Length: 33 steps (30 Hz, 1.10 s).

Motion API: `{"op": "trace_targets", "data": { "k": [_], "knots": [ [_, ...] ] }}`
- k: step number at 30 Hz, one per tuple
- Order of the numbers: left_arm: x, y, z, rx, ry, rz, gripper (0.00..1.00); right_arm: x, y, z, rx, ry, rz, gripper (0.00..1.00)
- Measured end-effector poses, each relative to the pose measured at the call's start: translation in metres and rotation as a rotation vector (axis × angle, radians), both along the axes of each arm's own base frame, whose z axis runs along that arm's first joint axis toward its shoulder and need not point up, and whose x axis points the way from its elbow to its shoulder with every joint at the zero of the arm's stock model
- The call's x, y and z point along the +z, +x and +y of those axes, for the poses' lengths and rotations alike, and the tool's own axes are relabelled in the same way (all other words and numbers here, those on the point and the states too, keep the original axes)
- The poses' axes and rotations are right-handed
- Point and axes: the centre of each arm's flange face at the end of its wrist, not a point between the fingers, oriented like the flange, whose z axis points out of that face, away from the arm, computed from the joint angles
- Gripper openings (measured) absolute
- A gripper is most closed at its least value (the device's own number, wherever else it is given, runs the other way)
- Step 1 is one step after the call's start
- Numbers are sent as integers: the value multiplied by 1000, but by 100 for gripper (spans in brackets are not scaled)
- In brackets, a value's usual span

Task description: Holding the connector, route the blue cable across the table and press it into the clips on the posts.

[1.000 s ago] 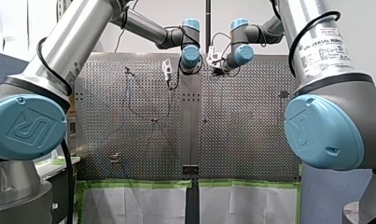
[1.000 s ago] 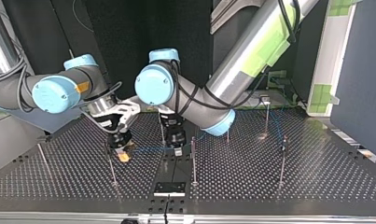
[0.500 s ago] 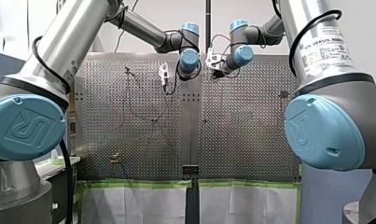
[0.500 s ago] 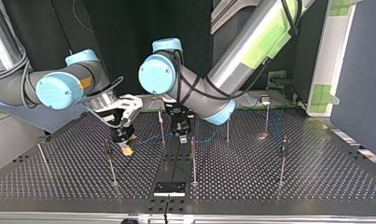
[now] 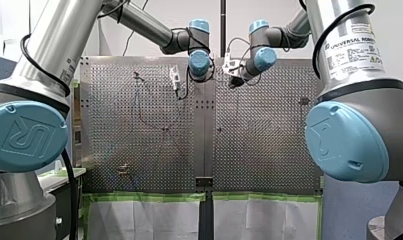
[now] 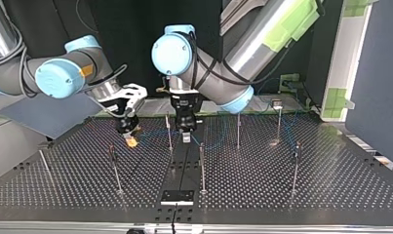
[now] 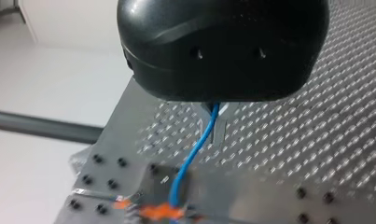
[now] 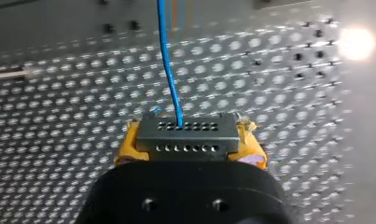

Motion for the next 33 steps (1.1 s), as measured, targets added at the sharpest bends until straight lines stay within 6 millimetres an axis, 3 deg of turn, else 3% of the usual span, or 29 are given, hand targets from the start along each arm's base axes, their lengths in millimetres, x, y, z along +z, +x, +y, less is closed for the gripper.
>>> {"op": "trace_targets", "data": {
  "k": [12,25,33],
  "knots": [
    [-61,-8,-5,-84,29,16,0,-42,-14,10,-23,71,43,0],
    [-157,-18,-4,-111,75,111,0,-65,-23,8,-46,63,35,0],
    [-185,-33,4,-141,85,139,0,-88,-26,15,-57,69,34,0]
  ]
}}
